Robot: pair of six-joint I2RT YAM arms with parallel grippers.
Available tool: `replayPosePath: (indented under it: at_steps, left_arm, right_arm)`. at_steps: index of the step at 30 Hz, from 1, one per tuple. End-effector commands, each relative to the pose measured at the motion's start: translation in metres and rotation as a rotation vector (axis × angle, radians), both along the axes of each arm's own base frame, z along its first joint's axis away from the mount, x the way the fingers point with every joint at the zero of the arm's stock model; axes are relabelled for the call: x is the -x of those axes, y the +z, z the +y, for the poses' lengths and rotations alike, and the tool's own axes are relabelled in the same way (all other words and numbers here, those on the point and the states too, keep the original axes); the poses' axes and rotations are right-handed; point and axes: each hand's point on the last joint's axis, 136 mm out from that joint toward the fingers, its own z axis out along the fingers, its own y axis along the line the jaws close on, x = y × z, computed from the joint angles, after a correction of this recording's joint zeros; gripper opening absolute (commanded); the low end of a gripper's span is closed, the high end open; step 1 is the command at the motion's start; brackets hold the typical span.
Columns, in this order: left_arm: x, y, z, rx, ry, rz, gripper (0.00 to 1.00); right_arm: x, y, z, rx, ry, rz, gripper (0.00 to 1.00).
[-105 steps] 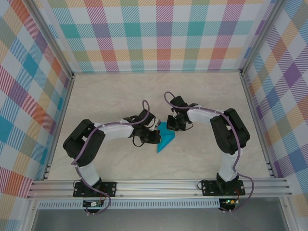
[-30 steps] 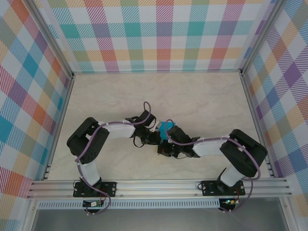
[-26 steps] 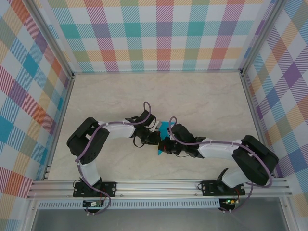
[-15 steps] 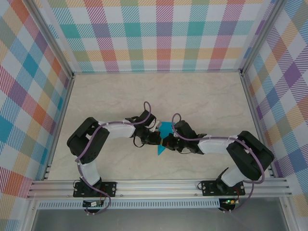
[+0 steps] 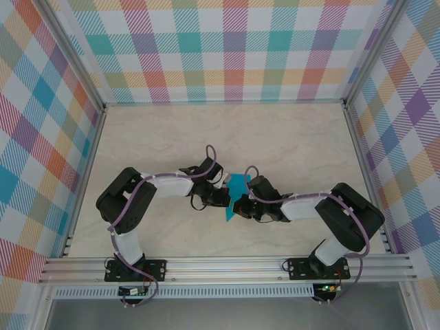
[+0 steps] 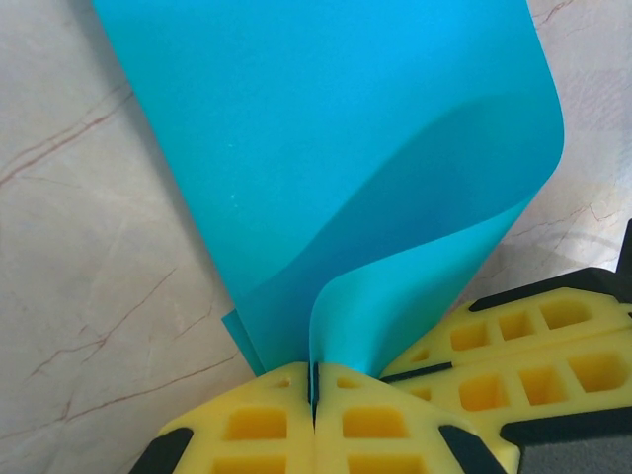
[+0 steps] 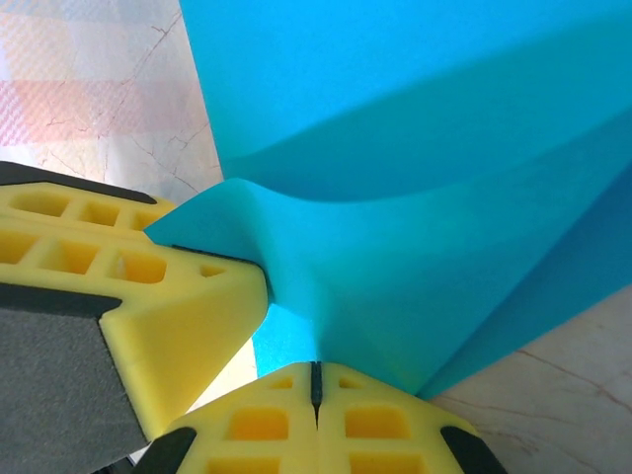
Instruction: Fold a paper plane with a square sheet of paper (pick it up from the middle)
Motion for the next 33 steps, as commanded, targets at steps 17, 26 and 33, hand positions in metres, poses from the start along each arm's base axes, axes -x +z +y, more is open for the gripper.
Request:
replayPosePath:
  at_steps: [17,26,33]
  left_arm:
    - [0.006,-0.019,0.011,-0.067,-0.005,0.041,0.04]
    - [0.009,-0.02,0.013,-0.075,-0.013,0.044,0.04]
    - [0.008,-0.019,0.013,-0.076,-0.014,0.042,0.04]
  right_arm:
    - [-0.037,0.033,-0.011,-0.035,0.005,-0.074,0.03]
    - [-0.021,-0.02,-0.044,0.154,-0.038,0.031,0.02]
    - [-0.035,0.022,-0.038,0.116,-0.044,-0.05,0.02]
